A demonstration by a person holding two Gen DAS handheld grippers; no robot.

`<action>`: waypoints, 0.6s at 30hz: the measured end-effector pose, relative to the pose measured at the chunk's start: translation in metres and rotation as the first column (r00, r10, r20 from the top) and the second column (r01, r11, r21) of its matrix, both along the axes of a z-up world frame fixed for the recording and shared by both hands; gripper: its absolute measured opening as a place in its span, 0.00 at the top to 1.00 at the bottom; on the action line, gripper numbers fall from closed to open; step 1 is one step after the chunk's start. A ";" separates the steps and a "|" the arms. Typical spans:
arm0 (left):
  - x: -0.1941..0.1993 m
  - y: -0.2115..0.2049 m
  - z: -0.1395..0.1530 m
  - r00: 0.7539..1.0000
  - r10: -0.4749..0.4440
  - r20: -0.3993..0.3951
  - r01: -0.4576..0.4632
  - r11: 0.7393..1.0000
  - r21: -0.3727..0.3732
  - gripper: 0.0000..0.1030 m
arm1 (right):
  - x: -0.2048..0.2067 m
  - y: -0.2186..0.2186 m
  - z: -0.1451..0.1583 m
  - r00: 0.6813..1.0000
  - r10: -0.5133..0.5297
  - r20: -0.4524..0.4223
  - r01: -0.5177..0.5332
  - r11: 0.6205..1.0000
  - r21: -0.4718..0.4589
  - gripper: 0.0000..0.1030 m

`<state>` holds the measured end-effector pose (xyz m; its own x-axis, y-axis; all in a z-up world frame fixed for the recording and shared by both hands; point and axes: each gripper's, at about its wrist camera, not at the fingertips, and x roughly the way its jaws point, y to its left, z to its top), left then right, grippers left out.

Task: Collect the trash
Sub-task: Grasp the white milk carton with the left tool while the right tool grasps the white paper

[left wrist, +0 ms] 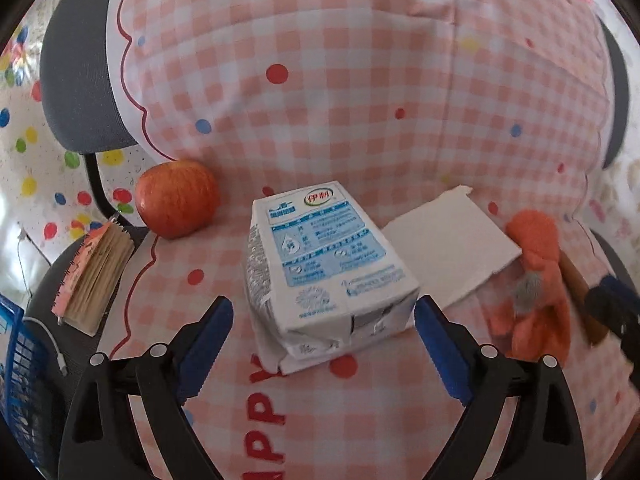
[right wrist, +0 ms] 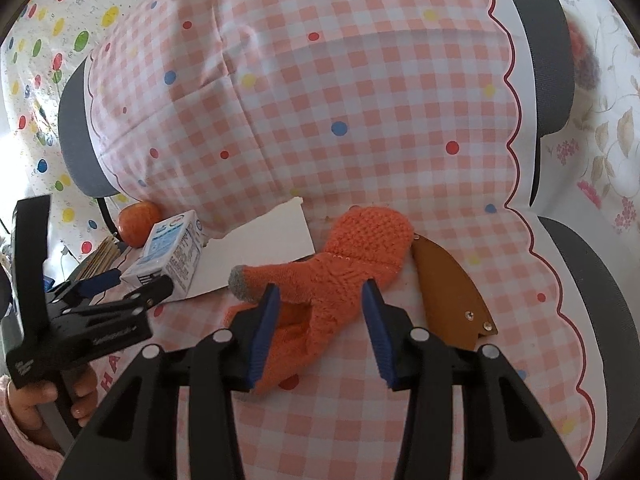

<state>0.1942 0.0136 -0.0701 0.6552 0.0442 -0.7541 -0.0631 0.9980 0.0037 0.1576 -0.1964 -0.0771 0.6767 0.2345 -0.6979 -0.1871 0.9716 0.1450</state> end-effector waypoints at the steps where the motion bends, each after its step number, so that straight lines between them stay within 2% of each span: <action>1: 0.002 -0.001 0.002 1.000 0.008 0.005 -0.008 1.000 0.005 0.11 | 0.001 0.001 0.000 1.000 0.001 0.000 -0.001 1.000 0.000 0.58; 5: 0.005 -0.006 0.006 1.000 0.018 0.016 -0.018 1.000 0.016 0.11 | 0.008 0.005 0.001 1.000 0.018 0.002 -0.018 1.000 -0.001 0.58; 9: 0.015 0.001 0.002 0.999 0.044 -0.023 -0.044 0.999 -0.009 0.13 | 0.024 0.017 0.003 0.999 0.045 0.002 -0.045 0.999 -0.019 0.58; 11: 0.016 0.010 0.000 0.999 0.039 -0.024 -0.040 0.998 -0.052 0.21 | 0.033 0.024 0.003 0.998 0.063 0.004 -0.062 0.997 -0.036 0.61; 13: 0.012 0.015 0.000 1.000 0.027 -0.008 -0.027 0.998 -0.050 0.24 | 0.046 0.031 0.002 0.997 0.082 -0.005 -0.082 0.996 -0.047 0.66; 18: 0.003 0.034 0.001 1.000 -0.020 0.021 0.022 0.998 -0.062 0.31 | 0.077 0.040 -0.014 0.992 0.109 -0.070 -0.111 0.993 -0.027 0.64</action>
